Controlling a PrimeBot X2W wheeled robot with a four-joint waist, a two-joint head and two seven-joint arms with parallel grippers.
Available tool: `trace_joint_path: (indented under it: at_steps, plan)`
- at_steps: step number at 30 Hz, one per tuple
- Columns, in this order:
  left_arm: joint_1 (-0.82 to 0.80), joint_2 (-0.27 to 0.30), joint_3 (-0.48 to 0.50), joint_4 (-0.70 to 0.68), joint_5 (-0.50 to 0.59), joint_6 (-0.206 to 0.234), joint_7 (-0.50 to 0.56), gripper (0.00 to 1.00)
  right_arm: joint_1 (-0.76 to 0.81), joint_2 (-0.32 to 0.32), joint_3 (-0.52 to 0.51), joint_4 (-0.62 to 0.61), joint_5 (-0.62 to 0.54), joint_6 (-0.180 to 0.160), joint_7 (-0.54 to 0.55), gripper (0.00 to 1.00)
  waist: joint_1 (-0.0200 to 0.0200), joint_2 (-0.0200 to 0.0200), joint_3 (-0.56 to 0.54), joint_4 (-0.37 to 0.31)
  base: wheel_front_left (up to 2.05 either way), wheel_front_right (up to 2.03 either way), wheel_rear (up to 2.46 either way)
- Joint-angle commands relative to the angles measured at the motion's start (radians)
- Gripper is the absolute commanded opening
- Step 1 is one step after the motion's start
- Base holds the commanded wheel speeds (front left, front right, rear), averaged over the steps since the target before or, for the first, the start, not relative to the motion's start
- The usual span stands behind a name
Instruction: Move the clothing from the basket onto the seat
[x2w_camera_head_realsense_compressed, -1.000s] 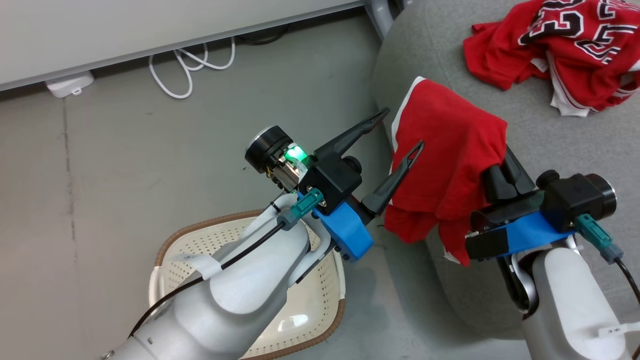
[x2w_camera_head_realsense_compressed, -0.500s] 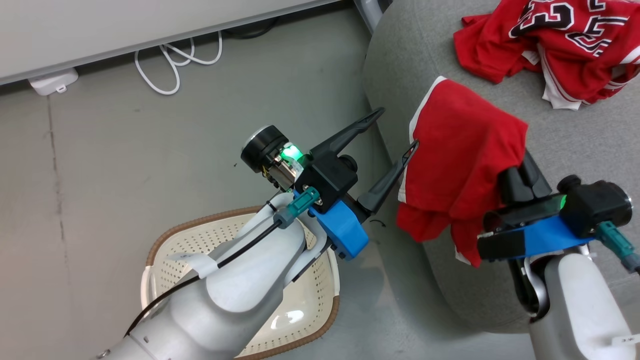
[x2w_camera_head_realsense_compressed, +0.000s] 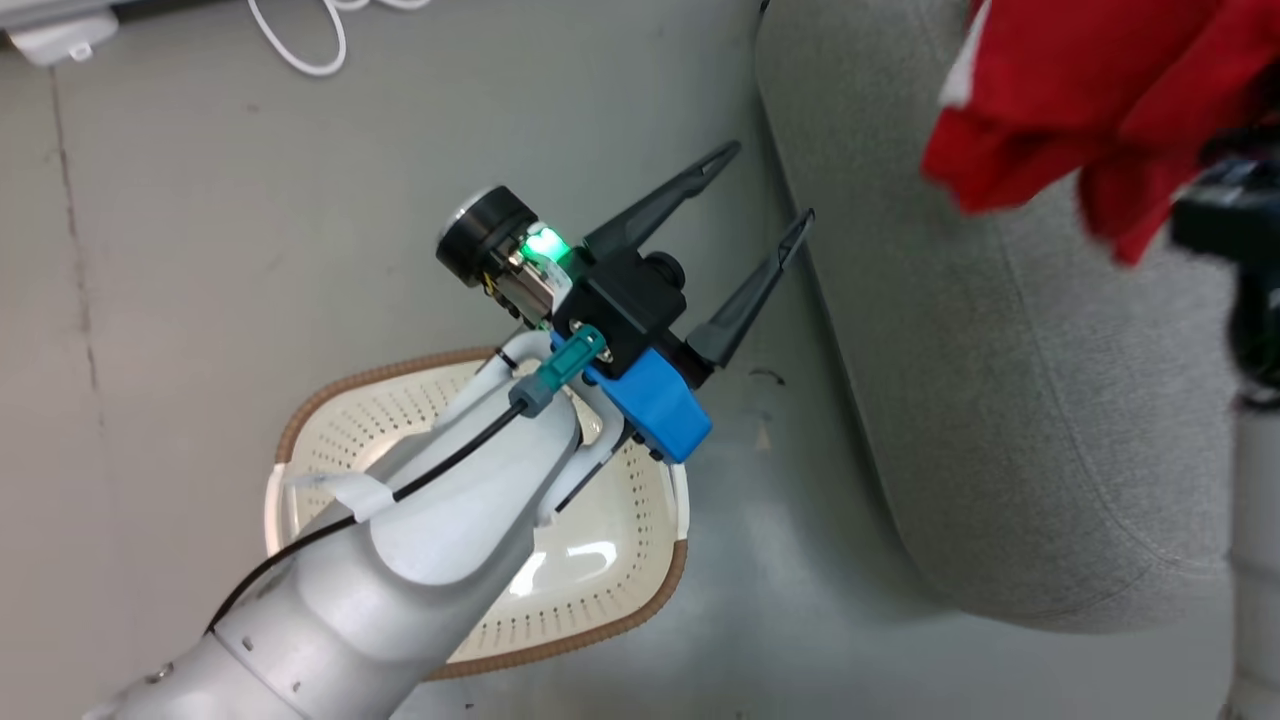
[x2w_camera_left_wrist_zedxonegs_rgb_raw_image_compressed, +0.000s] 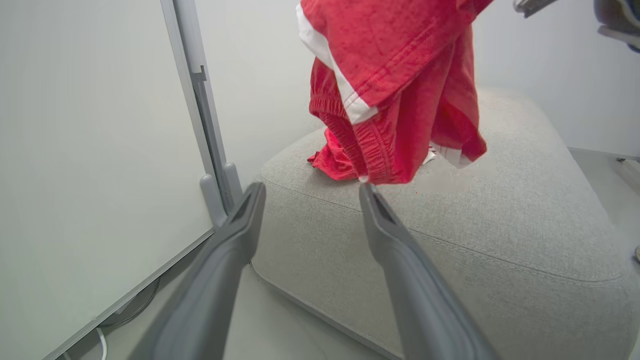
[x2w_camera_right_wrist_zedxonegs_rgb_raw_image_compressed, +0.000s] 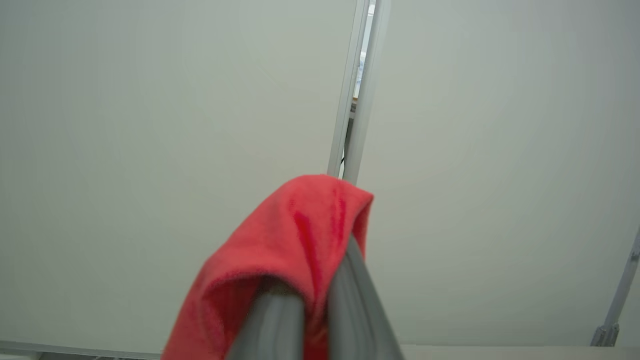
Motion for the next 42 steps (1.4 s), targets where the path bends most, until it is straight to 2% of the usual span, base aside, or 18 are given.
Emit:
trace_joint_path:
  at_steps: [1,2,6,11,16,22,24,27,35,42]
  plan:
    - [-0.028,0.01,0.005,-0.005,0.009,0.003,0.001,1.0,-0.067,-0.025,-0.028,-0.007,0.005,0.0,-0.004,0.0,0.0,0.0,0.06,0.012,0.0,0.0,0.0]
    - [-0.028,0.01,0.005,-0.005,0.009,0.003,0.001,1.0,-0.067,-0.025,-0.028,-0.007,0.005,0.0,-0.004,0.0,0.0,0.0,0.06,0.012,0.0,0.0,0.0]
    - [-0.059,0.021,0.005,-0.015,0.017,0.003,0.007,1.0,-0.187,-0.092,-0.092,0.008,0.003,0.0,-0.004,0.0,0.0,0.0,0.135,0.022,0.0,0.0,0.0]
    - [-0.098,0.028,0.001,-0.026,0.033,0.003,0.01,1.0,-0.322,-0.216,-0.177,0.057,-0.008,0.0,-0.004,0.0,0.0,0.0,0.214,0.033,0.0,0.0,0.0]
    - [-0.128,0.023,-0.007,-0.032,0.044,0.003,0.012,1.0,-0.409,-0.383,-0.243,0.152,0.018,0.0,-0.004,0.0,0.0,0.0,0.271,0.044,0.0,0.0,0.0]
    - [-0.142,0.021,-0.013,-0.03,0.049,0.001,0.009,1.0,-0.446,-0.489,-0.311,0.295,0.021,0.0,-0.004,0.0,0.0,0.0,0.3,0.045,0.0,0.0,0.0]
    - [-0.146,0.02,-0.014,-0.029,0.049,0.001,0.008,1.0,-0.428,-0.502,-0.313,0.339,0.005,0.0,-0.004,0.0,0.0,0.0,0.307,0.046,0.0,0.0,0.0]
    - [-0.149,0.025,-0.015,-0.028,0.049,0.001,0.006,1.0,-0.397,-0.486,-0.304,0.4,-0.013,0.0,-0.003,0.0,0.0,0.0,0.314,0.044,0.0,0.0,0.0]
    - [-0.157,0.029,-0.022,-0.025,0.044,0.001,0.006,1.0,-0.339,-0.386,-0.308,0.538,-0.044,0.0,-0.003,0.0,0.0,0.0,0.331,0.049,0.0,0.0,0.0]
    - [-0.159,0.032,-0.024,-0.023,0.038,0.006,0.003,1.0,-0.328,-0.356,-0.308,0.641,-0.067,0.0,-0.004,0.0,0.0,0.0,0.333,0.061,0.0,0.0,0.0]
